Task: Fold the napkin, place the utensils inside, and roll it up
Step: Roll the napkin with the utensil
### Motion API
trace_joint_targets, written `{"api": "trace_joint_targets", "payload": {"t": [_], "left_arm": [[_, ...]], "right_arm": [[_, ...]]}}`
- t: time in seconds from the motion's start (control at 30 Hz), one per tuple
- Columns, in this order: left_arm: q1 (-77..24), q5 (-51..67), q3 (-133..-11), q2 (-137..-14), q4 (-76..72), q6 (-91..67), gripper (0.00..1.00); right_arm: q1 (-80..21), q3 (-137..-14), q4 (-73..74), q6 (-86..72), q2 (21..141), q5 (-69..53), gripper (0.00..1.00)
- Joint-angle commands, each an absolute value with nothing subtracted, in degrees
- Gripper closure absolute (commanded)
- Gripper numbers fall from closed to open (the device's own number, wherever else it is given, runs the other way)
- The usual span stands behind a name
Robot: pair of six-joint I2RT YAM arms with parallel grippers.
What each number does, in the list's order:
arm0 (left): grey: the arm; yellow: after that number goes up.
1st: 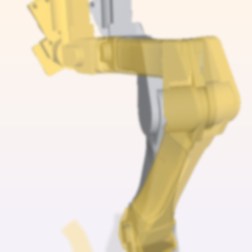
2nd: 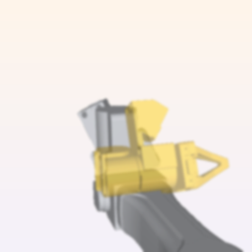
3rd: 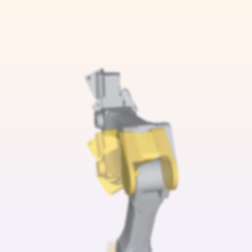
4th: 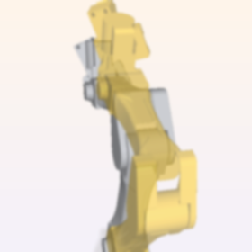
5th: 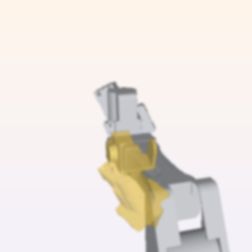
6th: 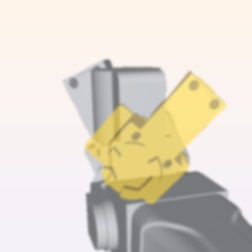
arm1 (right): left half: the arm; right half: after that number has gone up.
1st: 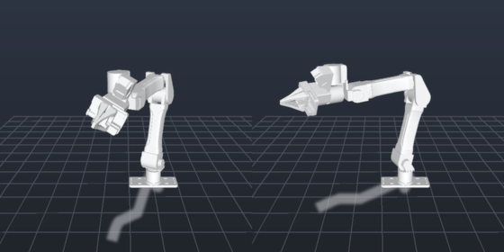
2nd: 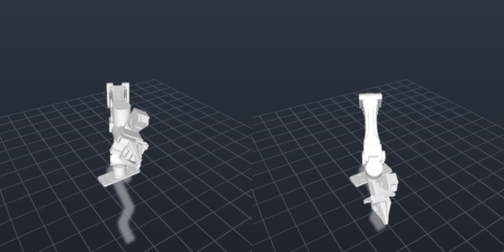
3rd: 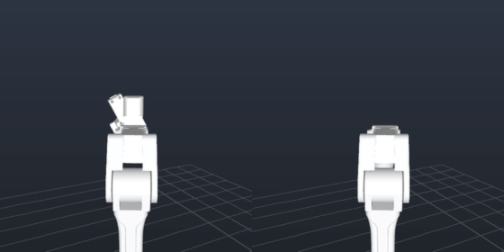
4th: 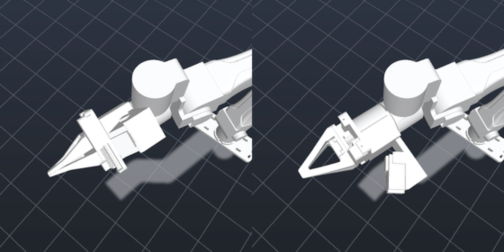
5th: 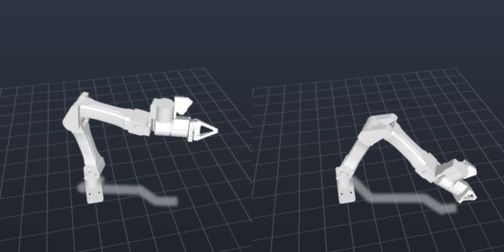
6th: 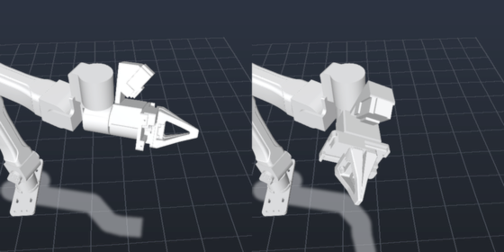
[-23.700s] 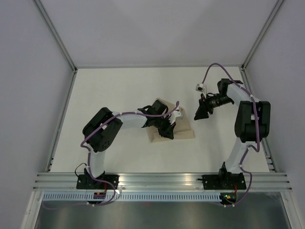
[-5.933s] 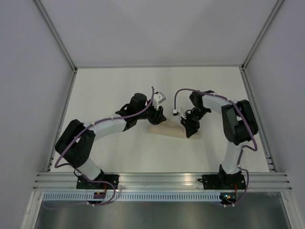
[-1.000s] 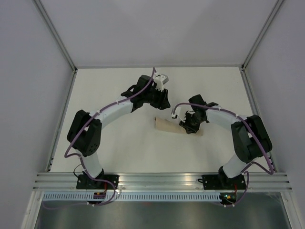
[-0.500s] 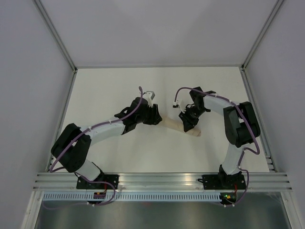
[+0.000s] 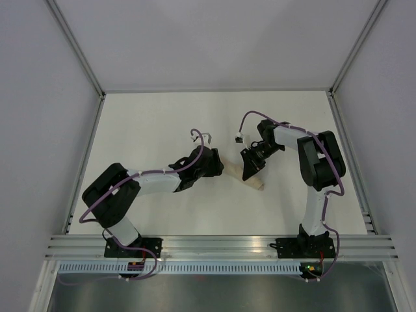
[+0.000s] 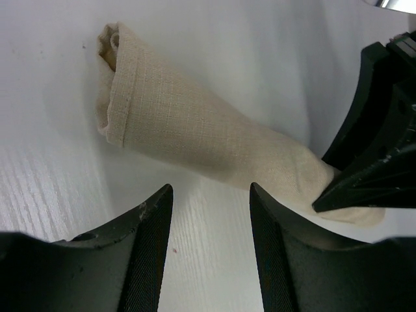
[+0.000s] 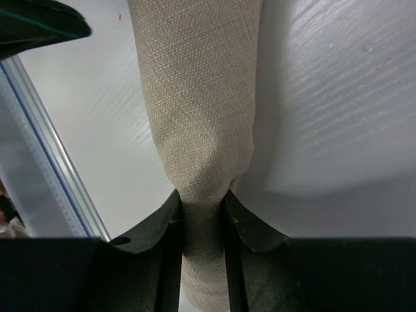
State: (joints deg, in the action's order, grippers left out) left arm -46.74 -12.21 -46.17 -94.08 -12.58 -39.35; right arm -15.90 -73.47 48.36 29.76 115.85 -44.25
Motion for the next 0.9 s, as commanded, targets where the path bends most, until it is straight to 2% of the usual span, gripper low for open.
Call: {"api": "trace_joint_targets", "payload": {"t": [0.0, 0.73, 0.87], "left_arm": [[-47.11, -16.52, -49.3, -96.67, -15.47, -43.86, 0.44], [-46.67, -16.09, -59.59, -107.49, -10.64, -42.19, 0.44], [-46.23, -15.03, -62.13, -108.89, -8.53, -40.87, 0.45]], "right_arm": [[-16.7, -71.72, 43.16, 27.25, 121.02, -41.57, 0.74], [-15.91, -73.12, 43.94, 24.87, 122.87, -48.43, 0.73], [-15.56, -73.56, 44.21, 24.87, 122.7, -48.25, 0.68]]}}
